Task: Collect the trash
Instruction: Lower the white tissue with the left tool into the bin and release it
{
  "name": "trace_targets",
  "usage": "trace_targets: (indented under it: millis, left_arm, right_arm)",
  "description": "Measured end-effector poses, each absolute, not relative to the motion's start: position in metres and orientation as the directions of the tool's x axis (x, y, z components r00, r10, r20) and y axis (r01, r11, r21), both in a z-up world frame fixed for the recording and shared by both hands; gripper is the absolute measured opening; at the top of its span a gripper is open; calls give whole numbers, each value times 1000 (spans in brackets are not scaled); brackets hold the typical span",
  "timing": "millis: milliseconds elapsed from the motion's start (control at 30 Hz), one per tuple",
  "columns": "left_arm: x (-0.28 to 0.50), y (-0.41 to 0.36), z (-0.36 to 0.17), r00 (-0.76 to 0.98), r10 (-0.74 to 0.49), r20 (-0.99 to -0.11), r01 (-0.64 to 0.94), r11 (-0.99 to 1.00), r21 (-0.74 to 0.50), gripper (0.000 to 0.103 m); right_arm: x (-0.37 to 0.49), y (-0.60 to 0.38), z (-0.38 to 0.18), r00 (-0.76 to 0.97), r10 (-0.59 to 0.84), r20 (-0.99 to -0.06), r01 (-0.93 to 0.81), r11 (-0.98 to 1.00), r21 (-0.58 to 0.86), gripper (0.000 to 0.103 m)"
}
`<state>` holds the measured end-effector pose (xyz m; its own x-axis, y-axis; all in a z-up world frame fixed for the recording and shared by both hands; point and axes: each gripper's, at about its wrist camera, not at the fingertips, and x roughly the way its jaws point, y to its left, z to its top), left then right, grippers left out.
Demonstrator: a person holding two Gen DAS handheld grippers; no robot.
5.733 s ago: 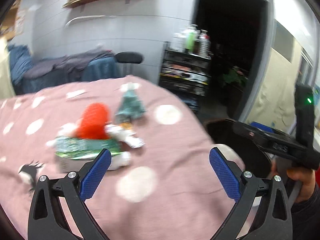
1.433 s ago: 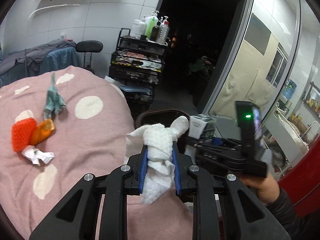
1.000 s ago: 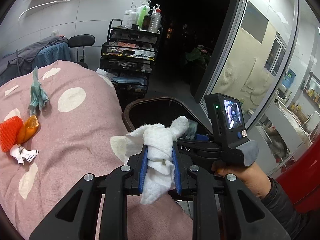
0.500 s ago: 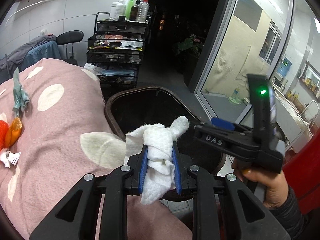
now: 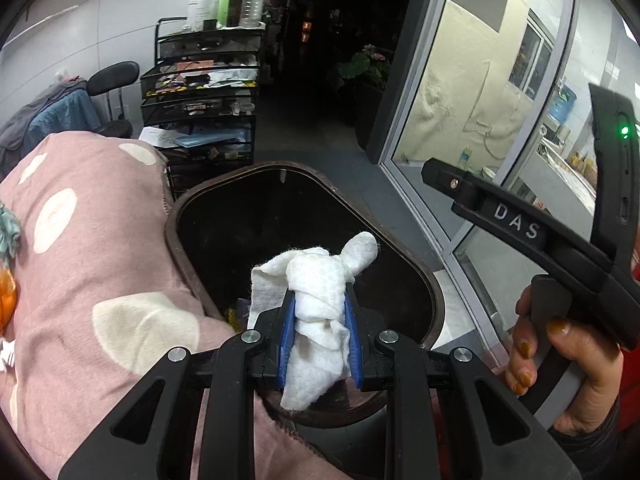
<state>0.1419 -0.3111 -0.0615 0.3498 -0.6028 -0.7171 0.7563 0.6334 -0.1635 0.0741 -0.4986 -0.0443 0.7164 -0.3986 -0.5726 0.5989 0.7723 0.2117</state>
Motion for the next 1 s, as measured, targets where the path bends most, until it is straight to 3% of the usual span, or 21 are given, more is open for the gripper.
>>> trace_targets:
  millis: [233, 333, 400, 567, 1000]
  left_arm:
    - [140, -322, -71, 330, -583, -742, 774, 618, -141, 27]
    - [141, -325, -76, 336, -569, -750, 776, 619, -123, 45]
    - [140, -324, -77, 355, -561, -748, 768, 631, -109, 67]
    - [140, -323, -77, 367, -566, -738, 762, 638, -111, 87]
    - [129, -299, -54, 406, -634, -659, 765, 630, -134, 95]
  right_arm:
    - [66, -506, -37, 717, -415, -559, 612, 759, 221, 89]
    - [63, -507, -36, 720, -416, -555, 615, 753, 233, 91]
    - [63, -506, -36, 720, -413, -557, 613, 755, 232, 91]
    - [63, -504, -35, 730, -402, -552, 601, 763, 238, 93]
    - [68, -497, -38, 769, -361, -528, 547, 799, 250, 97]
